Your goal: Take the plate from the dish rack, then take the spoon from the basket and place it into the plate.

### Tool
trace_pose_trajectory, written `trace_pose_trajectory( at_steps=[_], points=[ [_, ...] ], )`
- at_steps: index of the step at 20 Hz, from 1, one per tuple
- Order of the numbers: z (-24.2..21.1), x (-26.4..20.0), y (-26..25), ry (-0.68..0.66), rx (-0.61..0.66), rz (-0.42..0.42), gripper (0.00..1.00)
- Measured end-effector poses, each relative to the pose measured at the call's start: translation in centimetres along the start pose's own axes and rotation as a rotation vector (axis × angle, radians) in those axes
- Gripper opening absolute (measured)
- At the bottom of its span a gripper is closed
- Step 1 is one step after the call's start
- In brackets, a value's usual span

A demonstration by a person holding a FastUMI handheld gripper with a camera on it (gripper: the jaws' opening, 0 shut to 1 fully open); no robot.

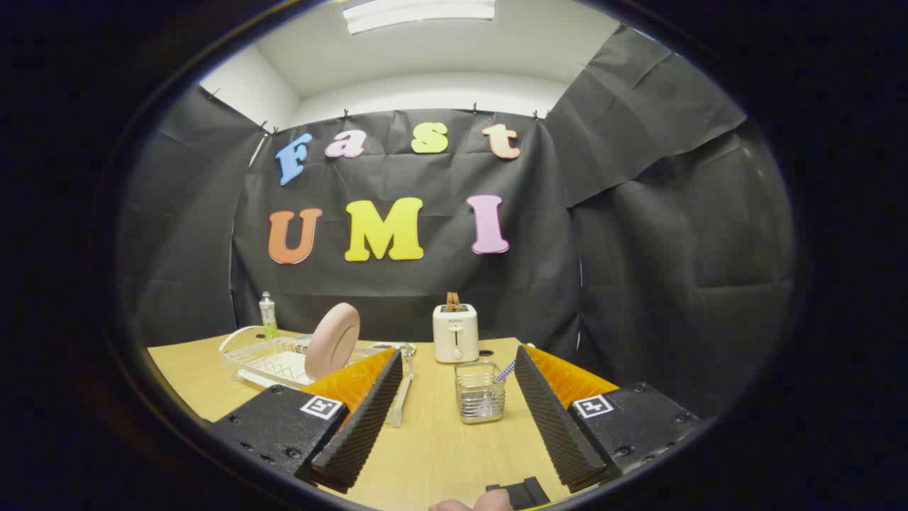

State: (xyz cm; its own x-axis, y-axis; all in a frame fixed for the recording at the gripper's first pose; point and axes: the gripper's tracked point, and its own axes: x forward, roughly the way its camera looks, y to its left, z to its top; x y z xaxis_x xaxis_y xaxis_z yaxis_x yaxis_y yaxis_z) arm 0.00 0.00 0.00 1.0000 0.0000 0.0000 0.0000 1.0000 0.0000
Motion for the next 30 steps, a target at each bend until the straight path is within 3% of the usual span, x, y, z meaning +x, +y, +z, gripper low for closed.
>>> trace_pose_trajectory(
  at_steps=[19, 24, 30],
  points=[
    [1.8, 0.0, -0.1, -0.028, -0.024, -0.036, 1.00],
    [2.1, 1.2, 1.9, -0.004, -0.023, 0.006, 1.00],
    [6.0, 5.1, 6.3, 0.037, -0.028, 0.076, 1.00]
  ],
)
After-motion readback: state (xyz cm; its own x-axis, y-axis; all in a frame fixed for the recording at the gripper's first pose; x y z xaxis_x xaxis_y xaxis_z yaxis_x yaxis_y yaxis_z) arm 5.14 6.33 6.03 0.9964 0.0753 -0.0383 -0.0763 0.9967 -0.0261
